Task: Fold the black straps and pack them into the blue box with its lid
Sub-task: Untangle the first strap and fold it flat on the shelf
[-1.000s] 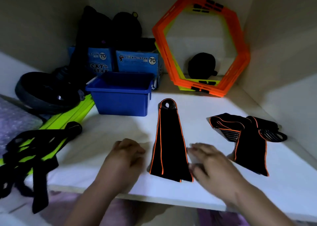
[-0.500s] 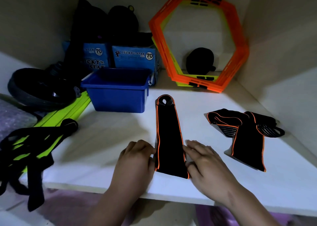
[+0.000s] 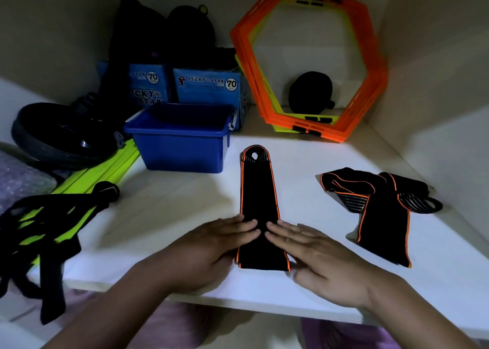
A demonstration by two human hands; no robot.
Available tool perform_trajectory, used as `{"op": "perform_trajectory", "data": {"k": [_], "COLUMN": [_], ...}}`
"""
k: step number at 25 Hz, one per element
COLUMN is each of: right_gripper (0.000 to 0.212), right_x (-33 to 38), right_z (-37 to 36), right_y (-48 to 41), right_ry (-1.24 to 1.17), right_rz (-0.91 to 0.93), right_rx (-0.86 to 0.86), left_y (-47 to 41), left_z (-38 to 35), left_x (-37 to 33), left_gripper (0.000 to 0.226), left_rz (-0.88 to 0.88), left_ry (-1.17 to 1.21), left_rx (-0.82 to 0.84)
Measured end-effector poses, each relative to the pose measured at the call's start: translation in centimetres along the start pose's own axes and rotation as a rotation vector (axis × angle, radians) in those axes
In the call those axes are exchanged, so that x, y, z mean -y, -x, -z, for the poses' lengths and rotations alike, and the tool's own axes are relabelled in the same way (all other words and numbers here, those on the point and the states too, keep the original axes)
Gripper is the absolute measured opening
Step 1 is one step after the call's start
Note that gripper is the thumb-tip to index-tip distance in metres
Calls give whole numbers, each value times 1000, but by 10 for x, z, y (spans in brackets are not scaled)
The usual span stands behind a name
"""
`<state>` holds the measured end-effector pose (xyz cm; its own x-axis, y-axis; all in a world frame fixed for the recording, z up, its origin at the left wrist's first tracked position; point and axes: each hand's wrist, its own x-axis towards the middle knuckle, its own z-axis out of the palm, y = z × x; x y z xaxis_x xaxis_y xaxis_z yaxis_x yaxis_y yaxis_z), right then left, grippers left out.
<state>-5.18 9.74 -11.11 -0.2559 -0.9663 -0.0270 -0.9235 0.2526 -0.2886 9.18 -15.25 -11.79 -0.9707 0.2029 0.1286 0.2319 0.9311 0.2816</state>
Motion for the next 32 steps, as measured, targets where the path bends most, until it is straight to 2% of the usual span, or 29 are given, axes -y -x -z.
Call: {"op": "perform_trajectory", "data": {"k": [3, 7, 9, 11, 12, 13, 16, 19, 22, 24, 26, 27, 30, 32], "right_gripper": [71, 64, 51, 33, 31, 35, 43, 52, 54, 55, 57, 53, 29, 14], "right_x": [-3, -4, -3, -3, -3, -3, -4, -1, -1, -2, -3, -3, -1, 4], "right_z": [-2, -4, -5, -4, -4, -4, -5, -5, -5, -6, -5, -5, -7, -7], "right_y": [-2, -3, -4, -6, -8, -10, -18, -27, -31, -33, -35, -37, -40, -41], "right_ry": [21, 2, -63, -176, -253, -325, -466, -529, -540, -567, -589, -572, -397, -303], "right_rz": [-6, 24, 34, 13, -24, -73, -168, -198, -224, -252, -300, -329, -417, -450], "right_rx": [-9, -135, -228, -279, -297, -325, -436, -485, -492, -465, -444, -449, -498, -550], "left_y": [-1, 0, -1, -3, -4, -6, -11, -19, -20, -21, -25, -28, -37, -43], "left_z": [-1, -8, -8, -5, -5, -5, -8, -13, -16, -14, -14, -12, -10, -5], "left_x": [1, -9, -16, -26, -30, -34, -39, -42, -45, -44, -43, -42, -38, -37], "left_gripper": [60, 57, 53, 38, 28, 26, 46, 49, 52, 45, 22, 15, 18, 8], "left_rz": [7, 59, 114, 195, 229, 259, 343, 408, 399, 411, 433, 459, 532, 570], "left_ry": [10, 58, 110, 170, 186, 200, 253, 175, 137, 170, 167, 151, 75, 116], "left_rx": [-1, -78, -156, -235, -265, -290, -375, -412, -410, -443, -483, -466, -375, -393]}}
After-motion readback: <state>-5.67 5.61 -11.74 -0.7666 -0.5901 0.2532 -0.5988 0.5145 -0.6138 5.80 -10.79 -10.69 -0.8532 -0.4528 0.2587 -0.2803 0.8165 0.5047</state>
